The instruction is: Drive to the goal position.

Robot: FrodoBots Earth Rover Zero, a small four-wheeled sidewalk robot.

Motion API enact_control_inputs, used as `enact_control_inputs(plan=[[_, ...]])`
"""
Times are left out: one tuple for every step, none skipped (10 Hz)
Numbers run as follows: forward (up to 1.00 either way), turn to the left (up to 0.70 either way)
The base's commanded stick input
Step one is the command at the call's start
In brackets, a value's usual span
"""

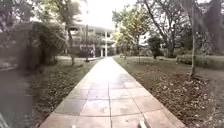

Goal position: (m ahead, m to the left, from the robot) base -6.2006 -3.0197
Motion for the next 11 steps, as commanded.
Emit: enact_control_inputs(plan=[[1.00,0.00],[1.00,0.00],[1.00,0.00],[1.00,0.00],[1.00,0.00],[1.00,0.00],[1.00,0.00],[1.00,0.00],[1.00,0.00],[1.00,0.00],[1.00,0.00]])
